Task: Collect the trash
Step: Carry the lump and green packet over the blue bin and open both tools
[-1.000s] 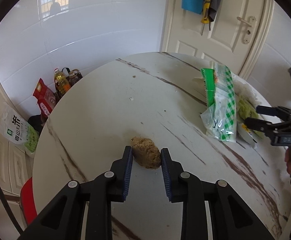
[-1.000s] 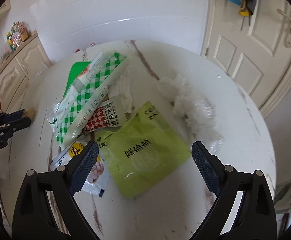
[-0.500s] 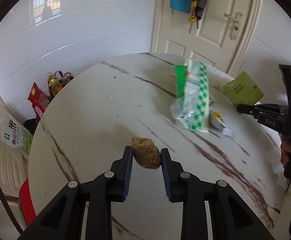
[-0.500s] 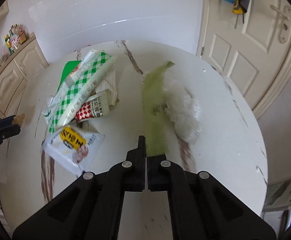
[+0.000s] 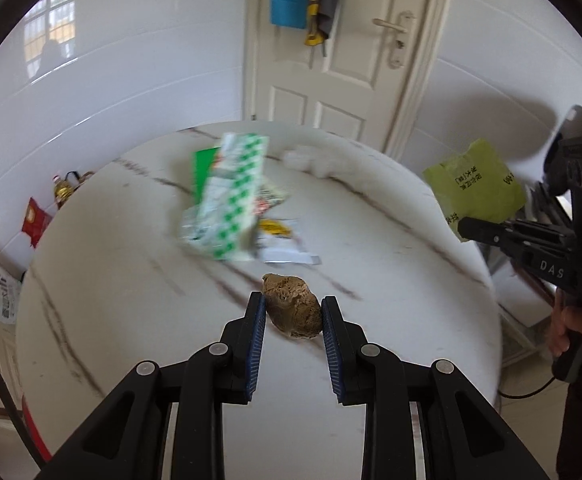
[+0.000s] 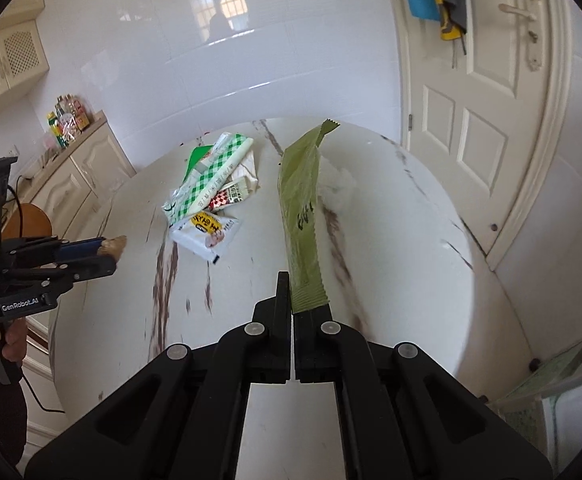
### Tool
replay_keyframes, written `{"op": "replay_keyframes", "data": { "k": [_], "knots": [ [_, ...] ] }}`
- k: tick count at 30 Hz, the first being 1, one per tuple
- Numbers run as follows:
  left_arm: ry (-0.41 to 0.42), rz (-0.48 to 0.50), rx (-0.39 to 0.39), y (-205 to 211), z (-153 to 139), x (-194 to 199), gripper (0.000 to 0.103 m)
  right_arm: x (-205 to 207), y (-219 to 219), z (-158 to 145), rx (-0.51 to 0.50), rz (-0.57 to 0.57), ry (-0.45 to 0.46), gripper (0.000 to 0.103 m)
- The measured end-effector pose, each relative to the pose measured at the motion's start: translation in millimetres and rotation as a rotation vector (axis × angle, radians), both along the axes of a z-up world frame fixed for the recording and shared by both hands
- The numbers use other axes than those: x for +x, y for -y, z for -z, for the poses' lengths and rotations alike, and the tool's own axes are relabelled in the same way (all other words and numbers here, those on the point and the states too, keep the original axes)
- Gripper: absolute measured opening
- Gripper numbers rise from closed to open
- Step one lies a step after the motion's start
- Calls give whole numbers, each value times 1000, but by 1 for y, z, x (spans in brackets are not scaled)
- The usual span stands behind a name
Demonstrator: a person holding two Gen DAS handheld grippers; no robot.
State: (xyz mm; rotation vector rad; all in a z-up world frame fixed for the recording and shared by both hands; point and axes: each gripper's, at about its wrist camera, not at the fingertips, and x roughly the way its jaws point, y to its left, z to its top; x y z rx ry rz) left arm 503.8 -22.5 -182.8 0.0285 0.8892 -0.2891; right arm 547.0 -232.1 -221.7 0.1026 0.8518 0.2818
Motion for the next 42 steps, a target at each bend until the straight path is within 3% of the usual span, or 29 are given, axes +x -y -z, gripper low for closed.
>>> {"op": "replay_keyframes", "data": {
  "k": [12, 18, 23, 25, 27, 29, 32, 34, 35, 36, 37, 42],
  "knots": [
    [-1, 303, -15, 194, -17, 12, 24, -96, 120, -6, 19, 185, 9, 2],
    [-60, 424, 1, 278, 5, 28, 24, -123, 168, 11, 14, 268, -45, 2],
    [-124, 461, 44, 323, 38, 53, 24, -125, 200, 40, 47, 309, -94, 5],
    [-148, 469, 65, 339, 51, 62, 25, -123, 211, 54, 61, 332, -127, 17],
    [-171, 476, 85, 355, 63, 69, 25, -124, 223, 68, 65, 366, -159, 44],
    [-182, 481, 107, 367, 73, 77, 25, -130, 234, 76, 64, 400, -170, 52],
    [-185, 478, 131, 384, 89, 92, 28, -141, 247, 83, 30, 440, -186, 53],
    [-186, 481, 150, 393, 98, 95, 45, -147, 252, 85, 8, 457, -200, 64],
    [-185, 480, 151, 397, 101, 95, 60, -151, 254, 85, 1, 466, -202, 70],
    [-182, 479, 155, 404, 105, 95, 72, -154, 256, 84, -3, 471, -196, 70],
    [-178, 478, 160, 406, 105, 93, 76, -157, 257, 84, -5, 474, -196, 71],
    [-130, 450, 182, 395, 92, 76, 78, -162, 257, 73, -12, 488, -182, 84]
  ]
}}
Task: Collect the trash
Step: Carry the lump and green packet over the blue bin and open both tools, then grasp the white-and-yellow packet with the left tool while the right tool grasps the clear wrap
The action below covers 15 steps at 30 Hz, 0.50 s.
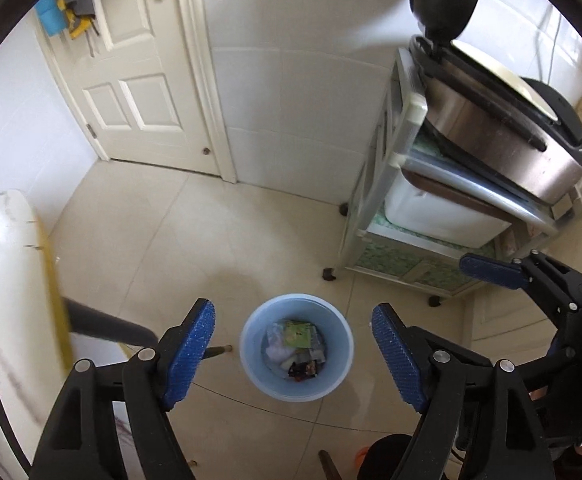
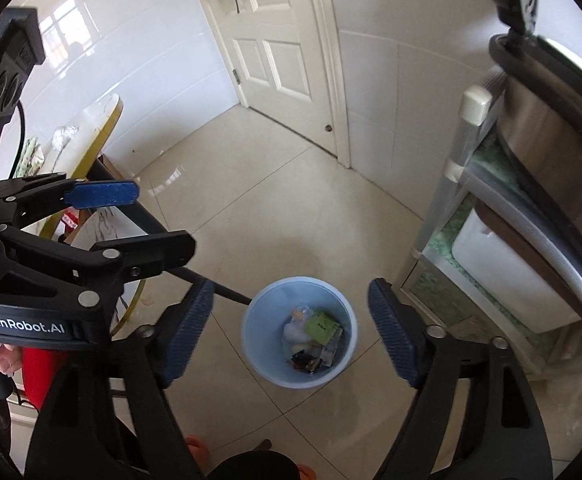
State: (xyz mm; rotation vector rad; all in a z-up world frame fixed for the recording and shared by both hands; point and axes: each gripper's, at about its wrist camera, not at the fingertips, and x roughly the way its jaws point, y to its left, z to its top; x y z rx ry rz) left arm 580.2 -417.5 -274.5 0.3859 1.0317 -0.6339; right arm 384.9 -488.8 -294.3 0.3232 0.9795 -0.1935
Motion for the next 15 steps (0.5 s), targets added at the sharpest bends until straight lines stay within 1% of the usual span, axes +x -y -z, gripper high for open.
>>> {"op": "replay_keyframes", "data": {
  "k": [2, 3, 4, 5, 8, 11, 13, 15],
  "knots": [
    [34, -6, -5, -8, -10, -8, 81, -2, -3, -10, -1, -6, 24, 85],
    [75, -20, -1, -18, -20, -15, 84, -3, -6, -15, -14, -1, 36, 87],
    [107, -31, 0, -27, -28, -21, 86, -3, -11, -22, -29, 1, 46, 90],
    [135, -42, -2, -35, -34, -25, 89, -3, -17, -29, -39, -5, 60, 95],
    [218, -106, -21, -72, -57, -34, 92, 0, -35, -50, -75, -27, 99, 96],
    [260, -173, -11, -111, -66, -37, 95, 5, -55, -69, -93, -51, 139, 96],
    [281, -243, 0, -145, -71, -35, 95, 10, -68, -81, -103, -71, 160, 96],
    [286, -318, 8, -180, -73, -30, 95, 16, -84, -94, -115, -98, 184, 100]
  ]
}}
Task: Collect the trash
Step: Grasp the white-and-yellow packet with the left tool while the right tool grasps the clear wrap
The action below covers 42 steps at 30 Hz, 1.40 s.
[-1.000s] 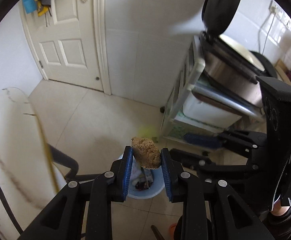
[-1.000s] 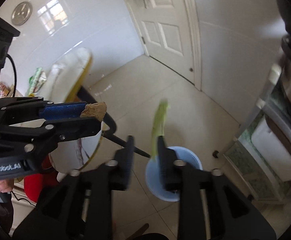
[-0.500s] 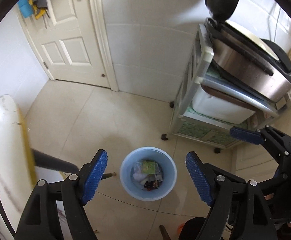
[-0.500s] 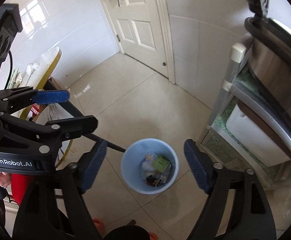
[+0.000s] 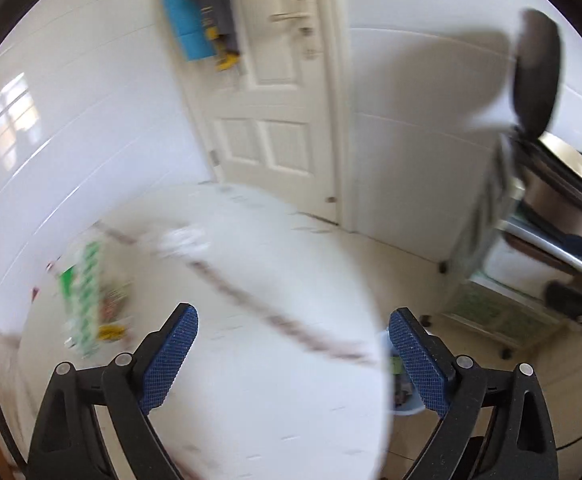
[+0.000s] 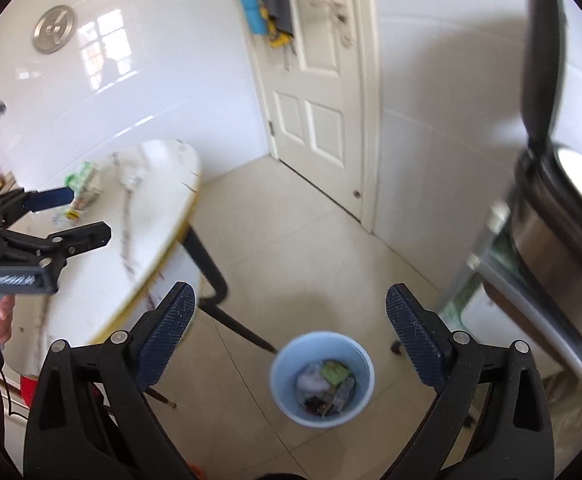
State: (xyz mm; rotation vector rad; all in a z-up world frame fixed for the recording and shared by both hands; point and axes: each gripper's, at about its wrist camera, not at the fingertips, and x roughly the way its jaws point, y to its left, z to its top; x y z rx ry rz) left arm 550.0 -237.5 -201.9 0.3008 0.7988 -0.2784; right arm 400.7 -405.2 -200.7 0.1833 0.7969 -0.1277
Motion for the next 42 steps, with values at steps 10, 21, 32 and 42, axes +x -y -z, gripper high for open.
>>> {"op": "replay_keyframes", "data": {
  "k": [10, 21, 32, 42],
  "knots": [
    [-94, -292, -1, -121, 32, 34, 94, 57, -91, -17, -54, -174, 4, 102],
    [-177, -197, -22, -114, 61, 65, 53, 127, -152, 1, -89, -295, -39, 102],
    [-144, -98, -121, -161, 39, 71, 9, 216, -188, 21, -90, -376, -70, 102],
    [-190, -57, -161, -184, 44, 67, 8, 291, -205, 68, -142, -388, -157, 91]
  ]
}}
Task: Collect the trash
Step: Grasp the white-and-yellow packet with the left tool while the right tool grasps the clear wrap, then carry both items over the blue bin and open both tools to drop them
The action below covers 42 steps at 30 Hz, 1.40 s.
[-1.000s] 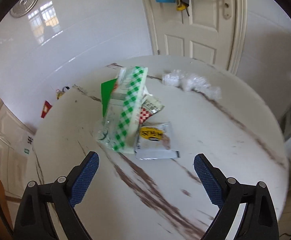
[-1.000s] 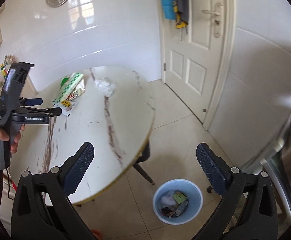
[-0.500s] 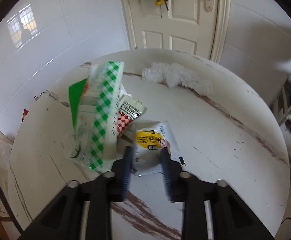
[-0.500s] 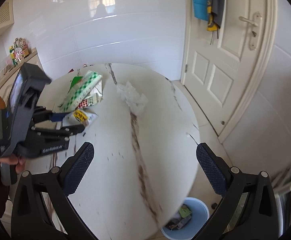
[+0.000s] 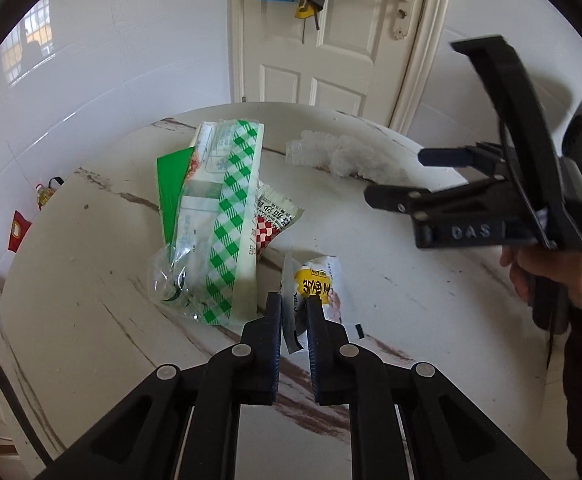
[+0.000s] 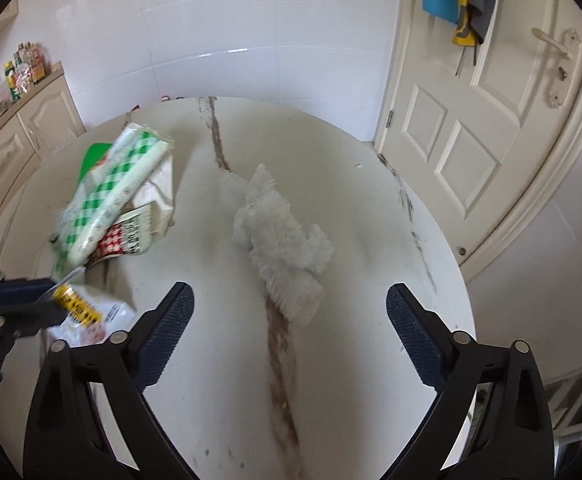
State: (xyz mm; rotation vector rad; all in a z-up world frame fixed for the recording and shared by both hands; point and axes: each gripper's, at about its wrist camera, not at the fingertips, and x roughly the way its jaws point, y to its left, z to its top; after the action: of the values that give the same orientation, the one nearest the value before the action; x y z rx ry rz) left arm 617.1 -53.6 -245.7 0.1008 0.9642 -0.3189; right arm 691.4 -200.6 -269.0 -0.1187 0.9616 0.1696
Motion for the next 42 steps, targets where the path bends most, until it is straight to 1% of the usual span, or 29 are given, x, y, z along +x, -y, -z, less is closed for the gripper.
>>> {"op": "replay_keyframes", "data": {
  "k": [1, 2, 3, 4, 5, 6, 7, 8, 9, 10, 11, 13, 15, 16, 18, 19, 20, 21, 22, 23, 24, 26, 27, 29, 32, 34, 36, 42],
  "knots": [
    [-2, 1, 7, 0, 1, 1, 8, 4, 0, 2, 0, 0, -8, 88],
    [-3, 2, 12, 1, 2, 1, 9, 9, -1, 5, 3, 0, -17, 77],
    [-8, 2, 12, 1, 4, 3, 9, 11, -1, 6, 4, -2, -21, 64],
    [-13, 10, 14, 2, 5, 4, 9, 13, -2, 8, 2, -8, -30, 57],
    [-12, 11, 19, 2, 6, 4, 11, 15, -2, 10, 1, -14, -38, 54],
    [-8, 5, 27, 4, 7, 5, 13, 15, -1, 9, 9, -17, -34, 42],
    [-9, 4, 33, 4, 8, 6, 13, 14, 1, 8, 11, -20, -33, 33],
    [-10, 5, 37, 6, 10, 7, 15, 13, 2, 7, 14, -25, -33, 16],
    [-13, 3, 44, 9, 11, 7, 20, 11, 4, 6, 22, -28, -38, 8],
    [-18, 1, 48, 10, 12, 8, 25, 7, 7, 5, 46, -34, -39, 8],
    [-20, -6, 57, 12, 12, 9, 33, 2, 10, 3, 76, -39, -39, 8],
    [-25, 2, 60, 21, 12, 8, 40, -11, 15, -1, 109, -41, -34, 7],
    [-23, 3, 82, 29, 11, 8, 61, -28, 19, -6, 132, -47, -24, 7],
    [-17, -3, 94, 33, 12, 9, 65, -38, 22, -7, 149, -51, -22, 7],
    [-21, -11, 109, 43, 13, 12, 66, -55, 26, -8, 156, -51, -23, 7],
    [-24, -10, 109, 48, 14, 14, 65, -63, 28, -9, 156, -50, -15, 7],
    [-25, -5, 119, 53, 16, 14, 55, -70, 30, -10, 155, -50, -17, 7],
    [-10, -3, 103, 58, 15, 14, 36, -78, 33, -10, 157, -45, -18, 7],
    [-9, -9, 98, 60, 14, 13, 34, -84, 35, -11, 163, -41, -16, 7],
    [-9, -19, 95, 62, 13, 12, 27, -92, 39, -11, 172, -36, -17, 7],
    [2, -23, 84, 64, 10, 11, 14, -98, 42, -11, 184, -31, -17, 7],
    [7, -20, 60, 66, 5, 8, 10, -110, 50, -12, 196, -18, -11, 7],
    [8, -20, 61, 67, 3, 7, 9, -115, 52, -13, 204, -14, -13, 7],
    [23, -22, 48, 64, -3, 0, 8, -123, 55, -15, 219, -7, -11, 7],
    [19, -3, 1, 64, -10, -13, 7, -135, 59, -20, 231, -3, 0, 7],
    [26, 3, -9, 64, -12, -20, 7, -145, 58, -24, 234, -2, 12, 7],
    [23, 20, -26, 71, -16, -30, 7, -155, 59, -29, 246, -3, 23, 7],
    [51, 75, -24, 105, -36, -54, 7, -186, 76, -44, 258, 28, 60, 7]
  ]
}}
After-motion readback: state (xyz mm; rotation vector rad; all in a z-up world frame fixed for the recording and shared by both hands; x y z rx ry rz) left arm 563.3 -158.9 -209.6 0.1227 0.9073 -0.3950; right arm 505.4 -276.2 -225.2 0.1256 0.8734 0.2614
